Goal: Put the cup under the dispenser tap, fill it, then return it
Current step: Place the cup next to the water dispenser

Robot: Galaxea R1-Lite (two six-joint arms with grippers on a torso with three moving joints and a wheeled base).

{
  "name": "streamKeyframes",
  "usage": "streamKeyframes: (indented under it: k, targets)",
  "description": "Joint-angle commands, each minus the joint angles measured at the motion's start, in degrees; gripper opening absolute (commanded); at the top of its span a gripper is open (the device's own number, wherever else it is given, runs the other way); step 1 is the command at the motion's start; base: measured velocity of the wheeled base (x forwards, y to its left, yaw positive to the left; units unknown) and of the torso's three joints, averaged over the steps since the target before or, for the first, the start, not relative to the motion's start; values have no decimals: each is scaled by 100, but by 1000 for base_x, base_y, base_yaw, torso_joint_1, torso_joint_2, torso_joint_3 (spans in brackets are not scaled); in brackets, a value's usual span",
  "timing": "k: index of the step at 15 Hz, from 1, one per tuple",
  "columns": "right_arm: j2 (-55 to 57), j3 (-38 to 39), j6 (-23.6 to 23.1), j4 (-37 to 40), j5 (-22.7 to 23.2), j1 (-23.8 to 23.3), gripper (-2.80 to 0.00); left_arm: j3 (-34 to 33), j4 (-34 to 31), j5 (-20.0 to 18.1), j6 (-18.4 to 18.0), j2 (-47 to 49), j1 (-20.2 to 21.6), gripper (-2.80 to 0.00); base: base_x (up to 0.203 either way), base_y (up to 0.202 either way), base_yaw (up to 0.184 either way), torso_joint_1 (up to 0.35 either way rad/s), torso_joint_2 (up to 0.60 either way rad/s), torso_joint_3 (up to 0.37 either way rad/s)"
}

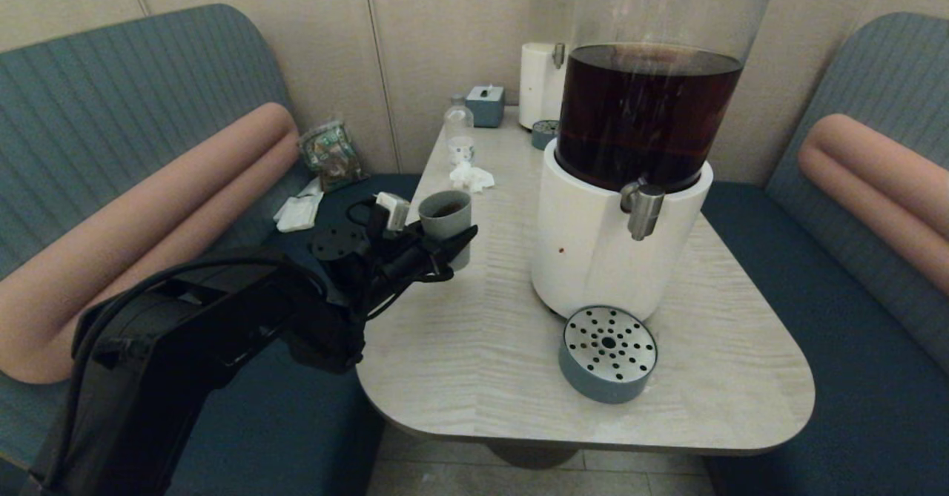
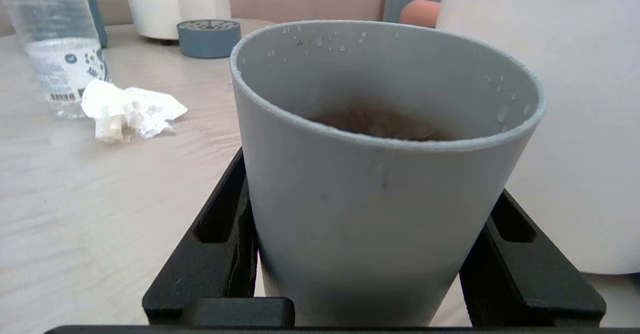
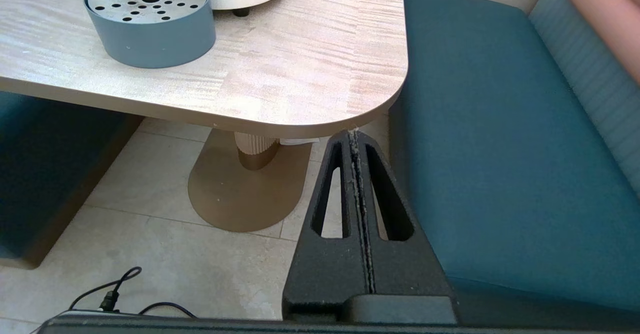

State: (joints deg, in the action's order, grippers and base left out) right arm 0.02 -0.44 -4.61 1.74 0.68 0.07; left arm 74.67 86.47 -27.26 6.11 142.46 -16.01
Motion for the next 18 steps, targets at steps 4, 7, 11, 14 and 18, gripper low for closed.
streamKeyframes:
  k: [4,7,11,14,18]
  targets:
    - [-11,0,-5,1,2,1,-280,362,46,-8,4,466,80,-280,0,0,0,0,0,0]
    - [-11,0,-5,1,2,1,-280,391,63,-8,4,572,115,-280,0,0,0,0,0,0]
    - [-11,0,-5,1,2,1,-280,382,72,-8,-4,625,124,-280,0,0,0,0,0,0]
    - [-11,0,-5,1,2,1,-280,382,63,54,-4,625,116,-280,0,0,0,0,0,0]
    - [-11,0,-5,1,2,1,-280,329,63,54,-13,608,115,-280,0,0,0,0,0,0]
